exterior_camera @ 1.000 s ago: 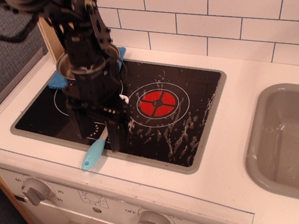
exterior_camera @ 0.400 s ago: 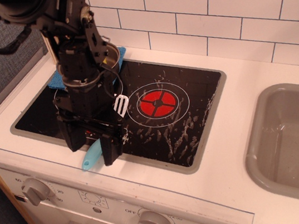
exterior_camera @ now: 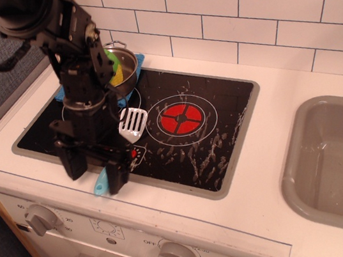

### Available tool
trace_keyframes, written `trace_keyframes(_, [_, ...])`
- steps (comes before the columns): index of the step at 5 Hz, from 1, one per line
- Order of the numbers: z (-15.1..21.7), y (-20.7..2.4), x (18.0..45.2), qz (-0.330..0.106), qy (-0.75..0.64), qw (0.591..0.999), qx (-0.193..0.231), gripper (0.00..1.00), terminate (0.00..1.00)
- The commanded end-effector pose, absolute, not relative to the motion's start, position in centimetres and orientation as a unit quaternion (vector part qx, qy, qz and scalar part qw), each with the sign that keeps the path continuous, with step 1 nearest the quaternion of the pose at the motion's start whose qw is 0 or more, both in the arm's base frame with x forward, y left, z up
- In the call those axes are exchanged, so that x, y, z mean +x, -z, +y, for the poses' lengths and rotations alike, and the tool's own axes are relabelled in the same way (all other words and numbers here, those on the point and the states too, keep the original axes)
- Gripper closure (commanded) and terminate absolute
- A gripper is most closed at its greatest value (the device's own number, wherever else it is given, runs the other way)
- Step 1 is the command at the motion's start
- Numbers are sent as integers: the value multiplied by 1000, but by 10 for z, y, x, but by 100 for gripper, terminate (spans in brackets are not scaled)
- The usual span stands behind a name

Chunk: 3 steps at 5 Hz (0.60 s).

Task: Move the blue spatula to the other side of the silver pot, off of the stove top.

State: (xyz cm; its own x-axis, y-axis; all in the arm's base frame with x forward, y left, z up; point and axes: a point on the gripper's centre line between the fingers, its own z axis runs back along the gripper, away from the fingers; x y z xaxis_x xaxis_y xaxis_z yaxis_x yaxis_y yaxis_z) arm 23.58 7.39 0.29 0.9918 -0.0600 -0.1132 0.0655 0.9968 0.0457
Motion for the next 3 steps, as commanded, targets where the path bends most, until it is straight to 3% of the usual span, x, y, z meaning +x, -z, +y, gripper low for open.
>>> trace_keyframes(1, [77, -9, 239, 41, 21, 998, 29, 100, 0])
trace_keyframes(3, [71, -16, 243, 28, 37, 999, 26, 100, 0])
